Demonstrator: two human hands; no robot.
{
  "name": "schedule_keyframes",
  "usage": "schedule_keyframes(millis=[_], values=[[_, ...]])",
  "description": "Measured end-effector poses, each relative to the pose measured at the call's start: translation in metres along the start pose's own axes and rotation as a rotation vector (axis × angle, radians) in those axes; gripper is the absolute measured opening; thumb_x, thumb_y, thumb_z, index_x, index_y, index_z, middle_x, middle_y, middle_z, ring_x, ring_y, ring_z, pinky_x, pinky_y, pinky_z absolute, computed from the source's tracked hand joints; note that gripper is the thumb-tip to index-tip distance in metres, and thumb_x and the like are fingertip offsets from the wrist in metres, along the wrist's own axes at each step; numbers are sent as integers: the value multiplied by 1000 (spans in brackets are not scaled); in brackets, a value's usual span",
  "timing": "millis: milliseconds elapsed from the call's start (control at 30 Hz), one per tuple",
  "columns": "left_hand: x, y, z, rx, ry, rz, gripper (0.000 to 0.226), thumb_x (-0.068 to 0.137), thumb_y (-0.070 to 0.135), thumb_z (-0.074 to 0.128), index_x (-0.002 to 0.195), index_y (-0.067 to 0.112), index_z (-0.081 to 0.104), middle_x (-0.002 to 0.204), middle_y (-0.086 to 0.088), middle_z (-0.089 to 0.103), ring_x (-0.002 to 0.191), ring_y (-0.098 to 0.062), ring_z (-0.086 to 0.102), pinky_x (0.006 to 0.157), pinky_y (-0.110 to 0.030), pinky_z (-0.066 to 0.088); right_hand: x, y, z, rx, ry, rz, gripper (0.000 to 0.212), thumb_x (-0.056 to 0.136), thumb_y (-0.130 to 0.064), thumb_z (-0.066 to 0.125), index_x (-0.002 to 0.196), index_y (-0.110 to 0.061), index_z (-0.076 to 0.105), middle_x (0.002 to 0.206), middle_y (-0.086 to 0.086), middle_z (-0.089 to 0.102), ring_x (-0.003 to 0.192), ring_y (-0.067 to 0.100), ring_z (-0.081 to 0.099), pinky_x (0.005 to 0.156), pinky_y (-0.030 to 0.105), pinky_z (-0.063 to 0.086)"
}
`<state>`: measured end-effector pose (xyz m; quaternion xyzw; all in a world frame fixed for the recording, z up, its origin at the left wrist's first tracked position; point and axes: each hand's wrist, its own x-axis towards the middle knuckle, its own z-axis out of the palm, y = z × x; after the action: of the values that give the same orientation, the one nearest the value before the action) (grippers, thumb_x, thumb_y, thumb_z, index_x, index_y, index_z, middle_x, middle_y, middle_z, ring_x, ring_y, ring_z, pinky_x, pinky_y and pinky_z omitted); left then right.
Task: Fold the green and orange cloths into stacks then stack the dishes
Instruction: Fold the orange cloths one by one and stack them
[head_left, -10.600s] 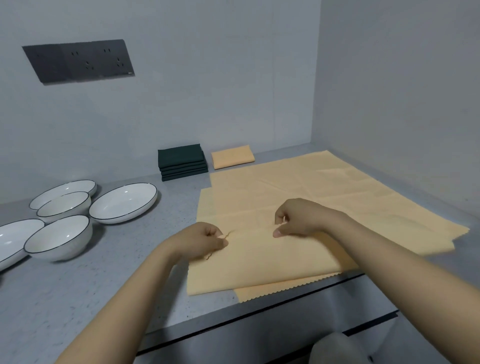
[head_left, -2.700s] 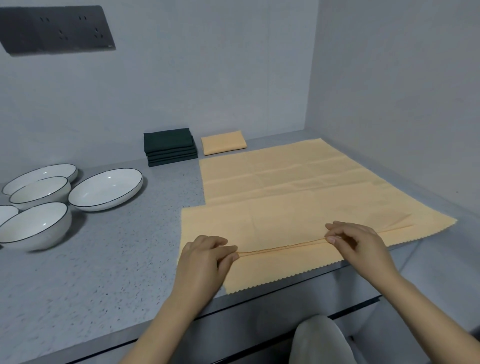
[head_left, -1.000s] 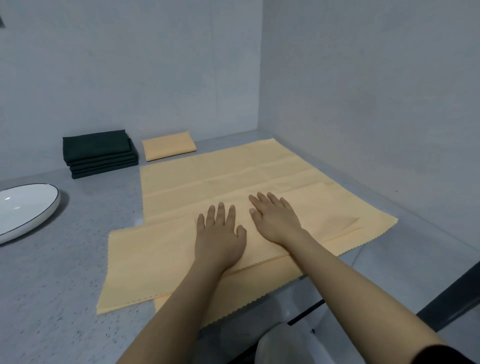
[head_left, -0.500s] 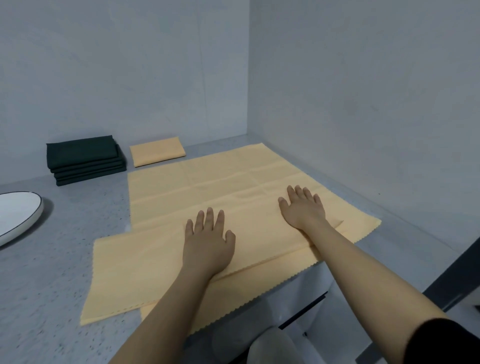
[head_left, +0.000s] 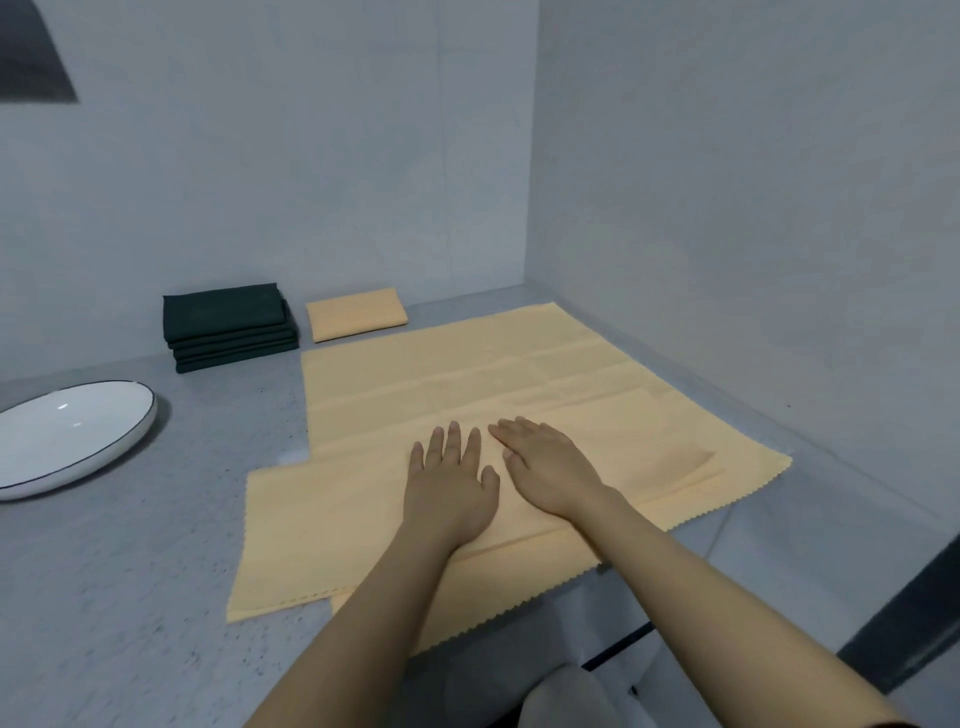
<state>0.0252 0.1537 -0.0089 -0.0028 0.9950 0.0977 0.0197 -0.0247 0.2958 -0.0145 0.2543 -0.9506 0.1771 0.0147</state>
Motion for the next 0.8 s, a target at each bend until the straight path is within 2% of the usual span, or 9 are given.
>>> schedule_keyframes(millis=[133,467,634,734,801], values=[[-9,-23,-1,16,20,-25,57,101,40,13,152,24,-5,159,-2,-12,147,-16,-12,119,-38,-8,1,-1,1,-51,-14,3,48,102,-28,25,149,-24,23,157,-6,20,145,11,12,117,28,5],[-58,-125,-16,41,23,-235,61,98,52,10,152,29,-7,159,1,-13,146,-15,-12,119,-36,-8,0,-6,1,-69,-43,33,47,102,-27,24,149,-26,22,157,-7,19,145,9,10,117,26,5],[-65,-134,-19,25,3,-248,65,97,58,10,152,28,-7,159,-2,-14,146,-17,-13,119,-37,-8,-2,-12,-3,-100,-71,49,48,102,-24,23,150,-22,21,157,-4,18,145,12,11,117,28,6],[-66,-137,-23,-37,48,-225,58,100,50,16,153,28,7,161,-2,-1,147,-18,-4,118,-37,-2,-3,-24,-3,-159,-14,52,49,99,-17,29,147,-20,28,154,-2,27,144,16,18,116,29,8],[-63,-141,-29,-89,139,-207,48,102,39,24,148,27,28,157,-2,21,145,-19,12,115,-38,9,-1,-38,-3,-144,85,-22,52,91,-9,39,143,-19,38,147,-1,40,138,19,27,112,26,13]])
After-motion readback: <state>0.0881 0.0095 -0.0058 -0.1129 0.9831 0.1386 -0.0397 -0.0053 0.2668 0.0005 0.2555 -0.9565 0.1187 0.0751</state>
